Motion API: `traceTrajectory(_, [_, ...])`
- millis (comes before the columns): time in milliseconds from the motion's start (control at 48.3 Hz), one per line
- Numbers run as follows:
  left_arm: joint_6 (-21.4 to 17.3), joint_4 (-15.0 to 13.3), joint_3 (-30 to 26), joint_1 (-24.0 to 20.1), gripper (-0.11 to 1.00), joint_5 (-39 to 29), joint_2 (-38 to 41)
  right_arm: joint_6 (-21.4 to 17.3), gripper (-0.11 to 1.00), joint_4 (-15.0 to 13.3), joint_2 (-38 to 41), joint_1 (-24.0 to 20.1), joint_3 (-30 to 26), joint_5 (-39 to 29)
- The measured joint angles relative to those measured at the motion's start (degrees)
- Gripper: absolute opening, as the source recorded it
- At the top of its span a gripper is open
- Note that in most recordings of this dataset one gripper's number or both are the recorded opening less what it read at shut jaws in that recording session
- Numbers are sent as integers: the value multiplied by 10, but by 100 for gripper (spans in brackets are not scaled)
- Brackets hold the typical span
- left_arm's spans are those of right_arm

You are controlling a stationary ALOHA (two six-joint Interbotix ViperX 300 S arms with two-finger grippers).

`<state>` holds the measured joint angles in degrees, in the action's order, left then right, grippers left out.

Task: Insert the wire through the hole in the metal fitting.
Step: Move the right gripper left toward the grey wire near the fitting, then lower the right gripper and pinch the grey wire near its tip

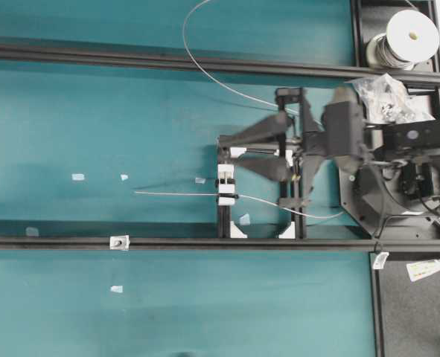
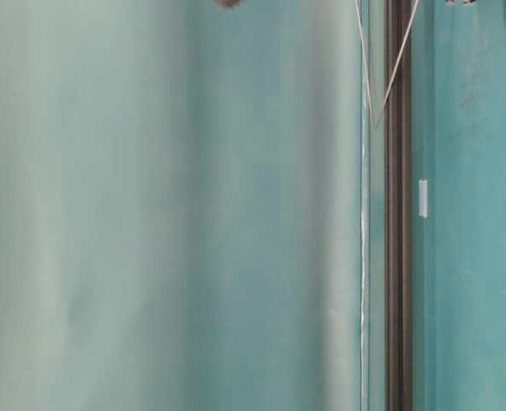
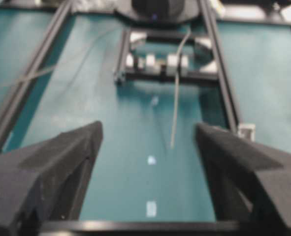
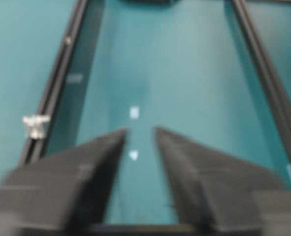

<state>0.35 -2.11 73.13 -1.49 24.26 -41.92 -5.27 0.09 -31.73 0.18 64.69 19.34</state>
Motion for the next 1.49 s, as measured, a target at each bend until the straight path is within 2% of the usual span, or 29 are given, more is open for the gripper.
traceTrajectory(41, [-1, -1, 0, 0, 91, 9, 19, 0, 74, 0, 11, 1, 0, 2])
traceTrajectory(83, [-3, -1, 0, 0, 92, 16, 35, 0, 80, 0, 23, 1, -3, 4])
traceTrajectory(269, [-5, -1, 5, 0, 92, 47, 88, -14, 68, 0, 71, 1, -9, 18])
traceTrajectory(684, [-14, -1, 9, 11, 91, 132, 201, -53, 67, 0, 177, -2, -38, 20])
traceTrajectory(850, [-14, -1, 8, 16, 91, 172, 261, -56, 67, 0, 204, -17, -50, 20])
traceTrajectory(995, [-14, -1, -1, 18, 91, 200, 306, -77, 67, 4, 227, -30, -54, 22])
traceTrajectory(1160, [-15, -1, -14, 18, 91, 211, 332, -98, 64, 4, 255, -33, -59, 22])
traceTrajectory(1492, [-15, 0, -20, 18, 91, 212, 341, -98, 64, 6, 304, -34, -81, 34])
